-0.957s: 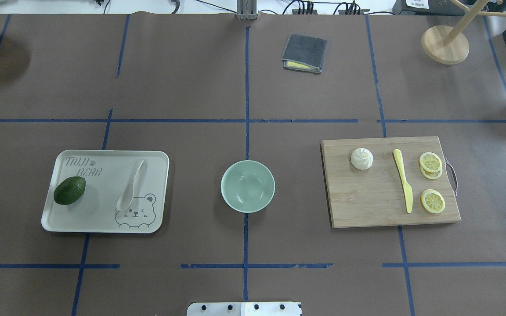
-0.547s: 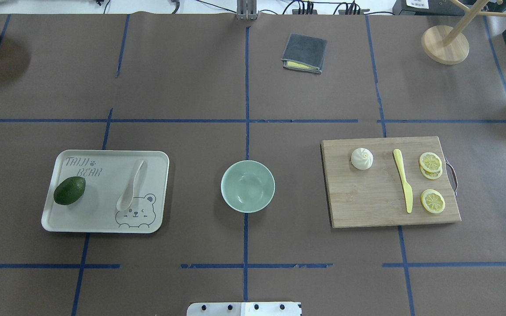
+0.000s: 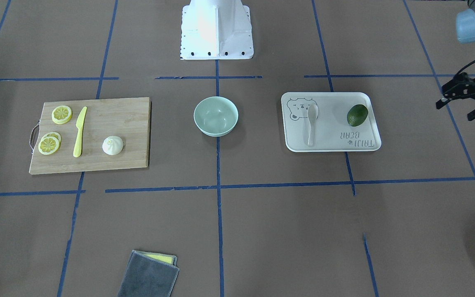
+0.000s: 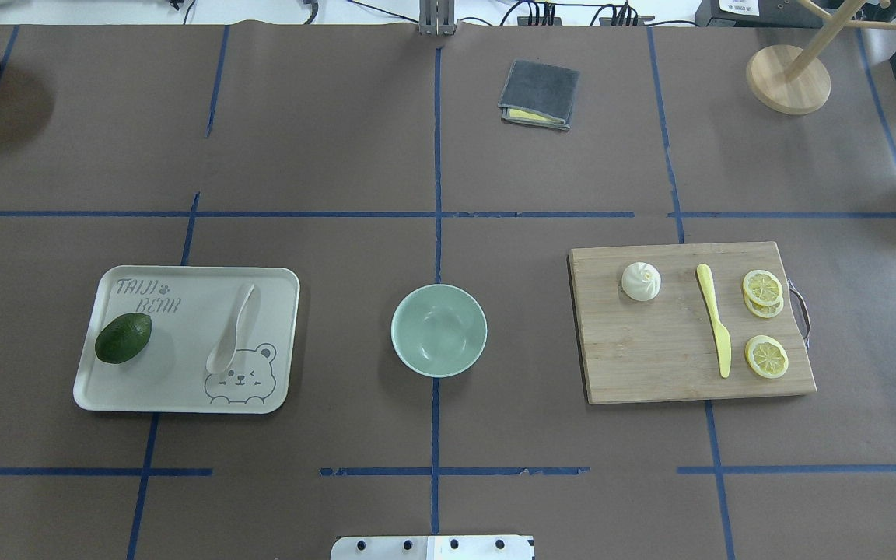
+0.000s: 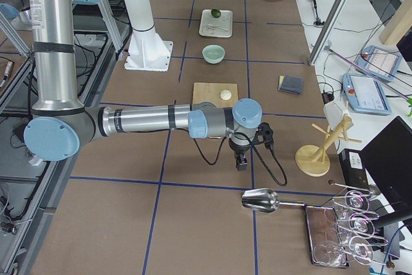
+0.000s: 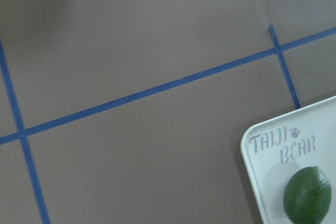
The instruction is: Put spoon and bun in bowl
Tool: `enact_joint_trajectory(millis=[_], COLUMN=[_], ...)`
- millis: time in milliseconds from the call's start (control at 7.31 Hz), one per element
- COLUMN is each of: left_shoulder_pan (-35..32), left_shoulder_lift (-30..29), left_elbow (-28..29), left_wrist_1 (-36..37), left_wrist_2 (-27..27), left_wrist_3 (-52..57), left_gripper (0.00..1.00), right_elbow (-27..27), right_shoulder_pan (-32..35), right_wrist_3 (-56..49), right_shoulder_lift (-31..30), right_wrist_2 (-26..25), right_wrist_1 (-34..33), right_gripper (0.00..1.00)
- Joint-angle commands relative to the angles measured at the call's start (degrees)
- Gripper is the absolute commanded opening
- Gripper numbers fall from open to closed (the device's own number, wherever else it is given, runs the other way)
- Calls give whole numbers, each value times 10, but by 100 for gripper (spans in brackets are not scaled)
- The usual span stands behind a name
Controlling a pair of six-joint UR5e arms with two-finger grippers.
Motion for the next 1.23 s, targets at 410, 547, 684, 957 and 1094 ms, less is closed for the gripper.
enact_joint_trajectory(millis=[410, 547, 684, 957, 1094], left_shoulder_pan=[235, 248, 267, 291, 295], left_shoulder_lift=[-128, -149, -164, -180, -179], left_elbow=[20, 40, 62, 82, 83], left_wrist_1=[-21, -22, -23, -22, -20], left_wrist_2=[189, 190, 190, 210, 213], left_wrist_3=[-255, -256, -257, -258, -258], left_gripper=[94, 94, 94, 89, 82], right_elbow=[-12, -12, -13, -16, -17], right_shoulder_pan=[-8, -9, -13, -13, -14], right_wrist_3=[3, 1, -1, 1, 1], right_shoulder_lift=[-16, -16, -16, -17, -17], right_wrist_2=[1, 1, 0, 1, 3], right_wrist_1=[66, 67, 67, 67, 66], right_gripper=[100, 100, 100, 100, 100])
